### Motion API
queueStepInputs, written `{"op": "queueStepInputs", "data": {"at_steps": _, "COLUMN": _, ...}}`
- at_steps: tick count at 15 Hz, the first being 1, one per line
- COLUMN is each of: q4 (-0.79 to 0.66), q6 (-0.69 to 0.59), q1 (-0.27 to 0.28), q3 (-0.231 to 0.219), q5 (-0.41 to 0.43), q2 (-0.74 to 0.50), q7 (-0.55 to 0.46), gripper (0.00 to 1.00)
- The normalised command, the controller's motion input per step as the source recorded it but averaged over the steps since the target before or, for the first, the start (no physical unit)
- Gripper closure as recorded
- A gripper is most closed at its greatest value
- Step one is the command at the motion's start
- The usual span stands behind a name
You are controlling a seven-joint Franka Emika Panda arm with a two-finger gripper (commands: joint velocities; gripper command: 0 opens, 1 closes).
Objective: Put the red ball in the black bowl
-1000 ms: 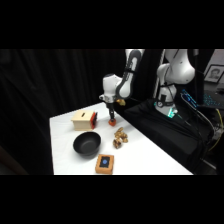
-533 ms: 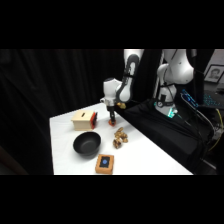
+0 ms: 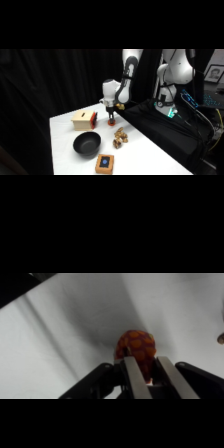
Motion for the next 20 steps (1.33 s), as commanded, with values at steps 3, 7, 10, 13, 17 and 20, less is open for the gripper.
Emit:
{"op": "queueStepInputs", "data": {"at_steps": 3, "q4": 0.02, "q6": -0.05, "q1": 0.096, "q3": -0.134, "q5": -0.153, "q2": -0.09, "q7": 0.17, "gripper": 0.99}}
{"op": "queueStepInputs", "data": {"at_steps": 7, "q4": -0.06, "q6": -0.18, "q1": 0.161, "q3": -0.206, "q5": -0.238, "q2": -0.26, "q7": 0.18, "gripper": 0.97}}
{"op": "queueStepInputs", "data": {"at_steps": 10, "q4": -0.12, "q6": -0.32, "q1": 0.155, "q3": -0.197, "q5": -0.275, "q2": -0.46, "q7": 0.16, "gripper": 0.97}}
{"op": "queueStepInputs", "data": {"at_steps": 13, "q4": -0.1, "q6": -0.39, "q1": 0.119, "q3": -0.155, "q5": -0.31, "q2": -0.51, "q7": 0.18, "gripper": 0.97}}
{"op": "queueStepInputs", "data": {"at_steps": 17, "q4": -0.05, "q6": -0.42, "q1": 0.054, "q3": -0.051, "q5": -0.269, "q2": -0.49, "q7": 0.16, "gripper": 0.97}}
{"op": "queueStepInputs", "data": {"at_steps": 20, "q4": 0.06, "q6": -0.41, "q1": 0.029, "q3": 0.064, "q5": -0.168, "q2": -0.38, "q7": 0.13, "gripper": 0.97}}
